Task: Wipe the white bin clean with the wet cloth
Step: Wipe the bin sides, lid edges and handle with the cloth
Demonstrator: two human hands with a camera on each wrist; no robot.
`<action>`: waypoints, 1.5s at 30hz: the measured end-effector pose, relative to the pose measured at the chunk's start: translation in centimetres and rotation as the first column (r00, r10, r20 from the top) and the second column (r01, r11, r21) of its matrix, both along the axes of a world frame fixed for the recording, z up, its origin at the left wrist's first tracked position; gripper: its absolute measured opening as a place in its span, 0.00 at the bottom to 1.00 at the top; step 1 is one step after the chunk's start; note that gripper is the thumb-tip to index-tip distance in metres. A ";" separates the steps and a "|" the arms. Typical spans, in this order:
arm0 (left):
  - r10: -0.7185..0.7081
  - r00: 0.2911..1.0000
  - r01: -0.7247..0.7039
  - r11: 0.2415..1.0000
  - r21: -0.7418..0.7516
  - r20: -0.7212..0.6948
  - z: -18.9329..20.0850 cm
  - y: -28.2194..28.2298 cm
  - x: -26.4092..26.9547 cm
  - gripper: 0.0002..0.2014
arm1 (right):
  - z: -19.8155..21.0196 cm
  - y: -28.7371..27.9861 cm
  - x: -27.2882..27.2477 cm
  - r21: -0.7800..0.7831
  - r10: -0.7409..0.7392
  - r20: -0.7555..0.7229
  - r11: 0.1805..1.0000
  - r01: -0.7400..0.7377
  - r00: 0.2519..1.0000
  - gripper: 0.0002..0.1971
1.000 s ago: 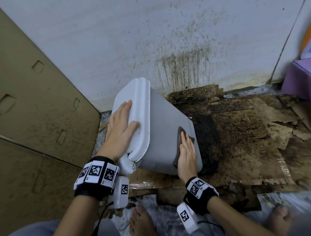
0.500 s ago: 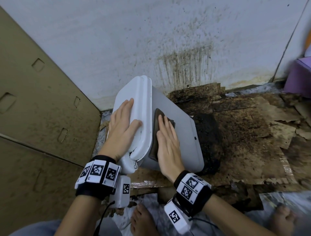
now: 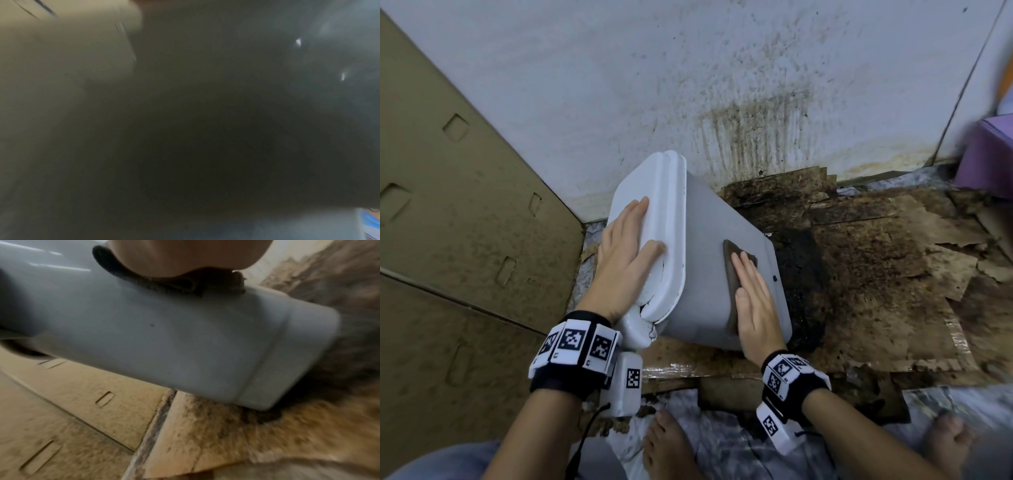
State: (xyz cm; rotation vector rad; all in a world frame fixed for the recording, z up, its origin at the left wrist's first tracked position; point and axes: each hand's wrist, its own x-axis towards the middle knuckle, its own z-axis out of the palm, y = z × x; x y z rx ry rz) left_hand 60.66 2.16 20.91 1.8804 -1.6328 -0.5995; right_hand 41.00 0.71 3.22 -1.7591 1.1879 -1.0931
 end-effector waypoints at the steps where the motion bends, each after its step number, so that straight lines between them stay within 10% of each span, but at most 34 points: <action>1: 0.001 1.000 -0.001 1.000 -0.001 0.001 0.0 0.0 0.0 0.36 | -0.8 0.0 -0.4 0.027 -0.014 -0.007 1.000 0.015 1.000 0.29; 17: 0.017 1.000 -0.017 1.000 0.010 -0.003 0.2 -0.2 -0.5 0.38 | -0.2 0.0 1.4 0.325 -0.174 0.053 0.934 0.148 0.983 0.31; 26: 0.012 1.000 -0.012 1.000 0.005 0.026 0.1 -0.4 -0.6 0.39 | 6.9 0.7 4.3 0.100 0.028 0.082 0.994 -0.036 0.996 0.30; 35: 0.010 1.000 -0.010 1.000 -0.006 0.011 0.1 -0.1 -0.6 0.36 | 3.3 0.4 2.0 -0.045 0.007 0.053 0.999 -0.005 0.999 0.28; 45: 0.011 1.000 -0.011 1.000 -0.001 -0.006 0.1 0.0 -0.3 0.36 | -2.1 0.4 -1.7 0.308 -0.086 0.011 0.948 0.078 0.996 0.31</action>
